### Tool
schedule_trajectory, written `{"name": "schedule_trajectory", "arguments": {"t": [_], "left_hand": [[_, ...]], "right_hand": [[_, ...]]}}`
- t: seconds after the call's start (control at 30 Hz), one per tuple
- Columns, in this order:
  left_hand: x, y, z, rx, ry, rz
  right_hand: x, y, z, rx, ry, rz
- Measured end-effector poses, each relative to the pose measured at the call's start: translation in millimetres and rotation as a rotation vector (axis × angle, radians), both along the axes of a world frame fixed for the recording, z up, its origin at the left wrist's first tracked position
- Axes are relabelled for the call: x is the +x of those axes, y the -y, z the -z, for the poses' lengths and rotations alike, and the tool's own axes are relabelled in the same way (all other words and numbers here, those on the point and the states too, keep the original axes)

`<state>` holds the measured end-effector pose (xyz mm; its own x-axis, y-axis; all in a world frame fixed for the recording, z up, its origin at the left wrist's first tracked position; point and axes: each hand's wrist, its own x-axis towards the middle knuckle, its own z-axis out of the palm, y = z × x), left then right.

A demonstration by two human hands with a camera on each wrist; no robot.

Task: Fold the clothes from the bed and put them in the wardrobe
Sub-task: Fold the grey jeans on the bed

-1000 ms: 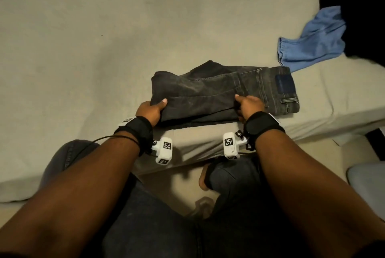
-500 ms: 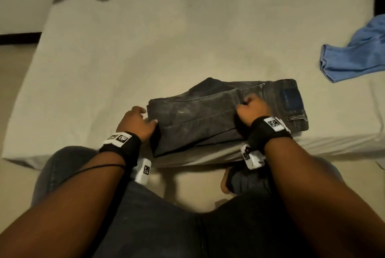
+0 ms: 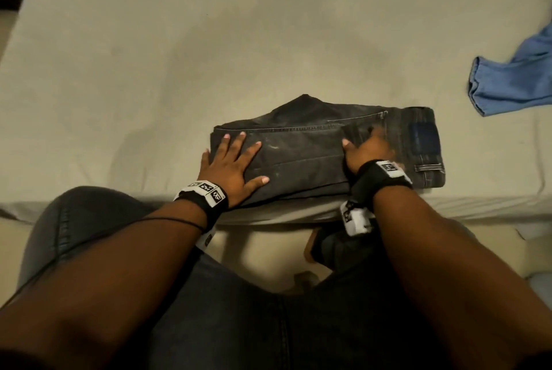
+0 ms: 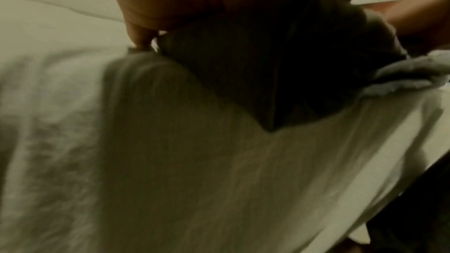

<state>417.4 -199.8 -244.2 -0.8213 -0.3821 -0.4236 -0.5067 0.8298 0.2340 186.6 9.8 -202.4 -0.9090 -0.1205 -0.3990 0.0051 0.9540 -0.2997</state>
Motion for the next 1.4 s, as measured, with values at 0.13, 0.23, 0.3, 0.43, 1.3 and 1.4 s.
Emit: {"name": "schedule_trajectory", "arguments": {"t": [0.13, 0.23, 0.3, 0.43, 1.3, 1.4], "left_hand": [[-19, -7, -1, -0.094, 0.009, 0.01], [-33, -17, 4, -0.085, -0.027, 0.151], [-36, -20, 14, -0.066, -0.015, 0.15], [-42, -17, 18, -0.036, 0.015, 0.1], [-50, -29, 4, -0.042, 0.18, -0.11], [-54, -28, 0, -0.021, 0.214, -0.105]], "right_hand": [[46, 38, -5, 0.067, -0.342, -0.581], [82, 50, 25, 0.102, -0.14, -0.93], [77, 42, 44, 0.104, -0.092, -0.941], [25, 17, 37, 0.177, -0.144, -0.803], [-46, -57, 36, 0.121, 0.083, -0.311], [-51, -59, 38, 0.115, 0.124, -0.308]]}}
